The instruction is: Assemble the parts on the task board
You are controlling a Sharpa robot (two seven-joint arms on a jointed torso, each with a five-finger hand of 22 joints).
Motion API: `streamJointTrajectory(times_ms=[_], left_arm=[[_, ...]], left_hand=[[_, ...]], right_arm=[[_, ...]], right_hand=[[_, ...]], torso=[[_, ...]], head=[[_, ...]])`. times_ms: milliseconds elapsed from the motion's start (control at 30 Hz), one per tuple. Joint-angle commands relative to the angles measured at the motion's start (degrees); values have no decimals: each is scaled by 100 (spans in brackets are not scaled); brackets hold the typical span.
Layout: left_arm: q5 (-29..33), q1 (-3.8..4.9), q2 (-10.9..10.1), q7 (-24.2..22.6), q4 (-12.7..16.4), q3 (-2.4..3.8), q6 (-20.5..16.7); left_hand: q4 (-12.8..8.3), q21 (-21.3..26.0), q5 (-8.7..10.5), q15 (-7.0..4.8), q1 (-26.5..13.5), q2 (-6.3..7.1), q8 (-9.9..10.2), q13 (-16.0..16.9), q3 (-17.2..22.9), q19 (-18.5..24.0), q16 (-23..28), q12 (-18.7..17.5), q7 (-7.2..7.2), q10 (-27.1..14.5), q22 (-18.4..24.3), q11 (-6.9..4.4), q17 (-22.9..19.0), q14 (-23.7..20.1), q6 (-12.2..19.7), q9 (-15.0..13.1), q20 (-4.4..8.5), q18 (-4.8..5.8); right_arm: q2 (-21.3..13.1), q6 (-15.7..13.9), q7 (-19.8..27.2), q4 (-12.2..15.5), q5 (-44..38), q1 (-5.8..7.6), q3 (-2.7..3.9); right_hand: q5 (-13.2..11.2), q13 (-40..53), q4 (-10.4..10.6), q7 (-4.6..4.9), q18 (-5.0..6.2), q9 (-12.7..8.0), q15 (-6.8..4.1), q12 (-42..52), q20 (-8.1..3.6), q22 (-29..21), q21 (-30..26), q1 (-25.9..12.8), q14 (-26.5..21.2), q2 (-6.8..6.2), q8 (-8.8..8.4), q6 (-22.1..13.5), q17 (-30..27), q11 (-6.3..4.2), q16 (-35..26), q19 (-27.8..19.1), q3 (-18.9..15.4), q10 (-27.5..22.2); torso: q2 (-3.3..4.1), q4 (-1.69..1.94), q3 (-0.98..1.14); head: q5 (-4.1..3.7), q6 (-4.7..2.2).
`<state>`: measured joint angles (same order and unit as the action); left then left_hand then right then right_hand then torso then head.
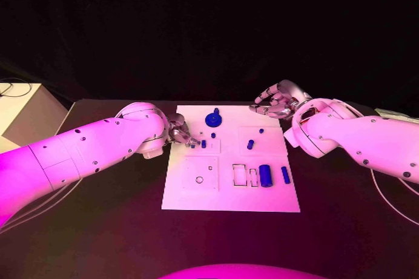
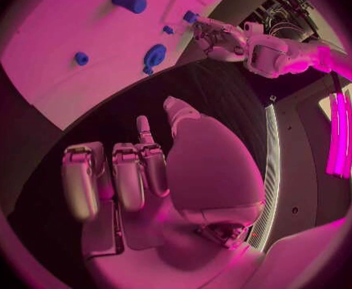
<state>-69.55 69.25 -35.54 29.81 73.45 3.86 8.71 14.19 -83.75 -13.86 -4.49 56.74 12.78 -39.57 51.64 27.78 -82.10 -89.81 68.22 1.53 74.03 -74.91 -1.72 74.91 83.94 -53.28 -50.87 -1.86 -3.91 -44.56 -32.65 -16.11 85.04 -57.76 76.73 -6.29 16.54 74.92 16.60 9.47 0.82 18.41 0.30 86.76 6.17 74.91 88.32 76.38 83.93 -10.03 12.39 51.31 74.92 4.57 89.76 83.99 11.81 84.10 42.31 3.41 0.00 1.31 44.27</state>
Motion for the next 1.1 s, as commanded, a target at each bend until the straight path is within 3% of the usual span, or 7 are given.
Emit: streamJointTrajectory(times_ms=[33,300,700,767,800,1000,1100], left_arm=[[-20,-22,-16,35,-3,-5,54],[-31,-23,-80,27,65,19,-28],[418,-39,-231,-82,242,48,-337],[759,-41,-262,-178,259,74,-439],[1073,-42,-291,-283,263,99,-522],[2111,-43,-401,-631,228,189,-785],[2300,-43,-436,-693,209,216,-861]], left_hand=[[63,31,63,-35,75,0,23,-6,-100,-10,-19,8,44,-47,-331,-13,1509,606,-14,8,24,99],[249,38,452,-29,184,-18,38,-31,-480,-9,-19,-6,52,-65,-331,-5,1509,606,-9,31,18,98],[252,145,529,-17,187,-73,68,-252,-594,114,31,-149,76,-209,-153,16,1433,579,67,41,10,54],[252,773,512,146,334,-153,229,-1350,-774,828,516,-910,275,-1108,784,198,764,264,506,100,-105,-158],[255,1042,507,243,420,-184,307,-1646,-863,1112,804,-1143,380,-1491,1131,301,383,35,738,165,-182,-236],[259,1423,516,482,563,-270,534,-1843,-1237,1484,1013,-1301,665,-2026,1581,573,-11,-265,1213,498,-406,-336],[261,1464,517,523,596,-297,559,-1883,-1347,1522,1019,-1297,711,-2102,1628,617,-62,-307,1292,577,-449,-349]], right_arm=[[-3,54,41,10,-62,-1,2],[-10,54,41,13,-62,-1,1],[-15,59,39,11,-62,-3,1],[-15,58,39,10,-62,-4,1],[-15,58,39,10,-62,-4,1],[-16,58,38,9,-62,-7,1],[-17,59,37,10,-62,-7,1]], right_hand=[[40,1162,-2,-9,-33,7,7,-12,4,1381,-21,-37,585,7,26,-37,1419,7,-10,517,43,219],[43,1161,1,-9,-32,7,7,-12,4,1378,-25,-45,584,2,28,-39,1415,7,-11,516,43,219],[43,1161,1,-9,-32,7,7,-12,4,1378,-25,-45,584,2,28,-39,1415,7,-11,516,43,219],[43,1161,1,-9,-32,7,7,-12,4,1378,-25,-45,584,2,28,-39,1415,7,-11,516,43,219],[43,1161,1,-9,-32,7,7,-12,4,1378,-25,-45,584,2,28,-39,1415,7,-11,516,43,219],[43,1161,1,-9,-32,7,7,-12,4,1378,-25,-45,584,2,28,-39,1415,7,-11,516,43,219],[43,1161,1,-9,-32,7,7,-12,4,1378,-25,-45,584,2,28,-39,1415,7,-11,516,43,219]], torso=[[1,1,0],[5,0,-6],[2,2,-3],[2,1,-2],[-1,0,0],[-2,7,5],[2,1,7]], head=[[-6,0],[-10,-4],[-26,-7],[-27,-11],[-30,-13],[-39,-19],[-37,-21]])
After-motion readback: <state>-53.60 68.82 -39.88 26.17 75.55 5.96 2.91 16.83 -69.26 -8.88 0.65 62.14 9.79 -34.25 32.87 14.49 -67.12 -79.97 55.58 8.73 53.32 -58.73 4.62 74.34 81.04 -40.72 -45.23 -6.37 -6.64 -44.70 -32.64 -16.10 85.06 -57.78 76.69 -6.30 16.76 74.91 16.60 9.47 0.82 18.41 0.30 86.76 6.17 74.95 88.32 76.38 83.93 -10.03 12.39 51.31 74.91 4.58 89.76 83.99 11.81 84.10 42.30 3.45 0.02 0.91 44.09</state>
